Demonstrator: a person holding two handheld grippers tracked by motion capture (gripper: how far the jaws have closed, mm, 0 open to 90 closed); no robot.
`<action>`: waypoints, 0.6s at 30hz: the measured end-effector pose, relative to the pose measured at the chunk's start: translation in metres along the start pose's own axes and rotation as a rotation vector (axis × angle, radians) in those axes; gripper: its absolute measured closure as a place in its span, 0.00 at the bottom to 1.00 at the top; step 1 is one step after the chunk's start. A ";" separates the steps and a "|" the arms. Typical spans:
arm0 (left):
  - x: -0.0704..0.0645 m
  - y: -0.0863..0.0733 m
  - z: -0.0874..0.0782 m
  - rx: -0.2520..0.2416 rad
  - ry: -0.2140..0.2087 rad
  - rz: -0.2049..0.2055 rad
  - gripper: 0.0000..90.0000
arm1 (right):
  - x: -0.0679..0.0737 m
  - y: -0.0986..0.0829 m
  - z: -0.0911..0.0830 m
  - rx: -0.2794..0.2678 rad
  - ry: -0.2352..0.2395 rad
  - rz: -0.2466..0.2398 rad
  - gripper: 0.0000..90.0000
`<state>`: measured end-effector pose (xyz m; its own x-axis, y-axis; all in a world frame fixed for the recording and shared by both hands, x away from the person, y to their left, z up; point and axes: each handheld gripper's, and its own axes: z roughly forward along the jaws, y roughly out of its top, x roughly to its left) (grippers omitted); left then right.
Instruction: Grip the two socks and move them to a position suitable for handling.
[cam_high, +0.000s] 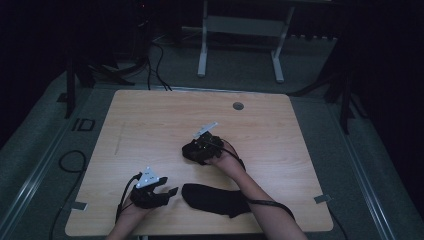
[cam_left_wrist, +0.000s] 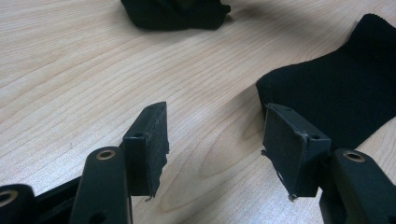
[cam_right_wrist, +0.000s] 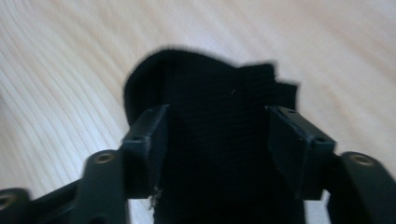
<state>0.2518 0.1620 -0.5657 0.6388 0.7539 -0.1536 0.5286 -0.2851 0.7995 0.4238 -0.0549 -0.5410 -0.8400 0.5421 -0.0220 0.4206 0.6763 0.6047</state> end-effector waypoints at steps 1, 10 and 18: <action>0.000 0.000 0.000 -0.001 0.000 -0.001 0.45 | 0.001 -0.002 0.004 0.021 -0.001 -0.012 0.48; 0.001 0.001 0.000 -0.009 0.007 -0.015 0.45 | 0.002 -0.006 -0.001 -0.008 -0.044 -0.014 0.96; 0.002 0.002 0.003 -0.002 0.009 -0.016 0.45 | -0.002 -0.003 -0.024 -0.059 -0.017 0.016 0.96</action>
<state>0.2554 0.1612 -0.5661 0.6254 0.7636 -0.1607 0.5376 -0.2723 0.7980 0.4158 -0.0701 -0.5240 -0.8273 0.5612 -0.0249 0.4127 0.6373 0.6508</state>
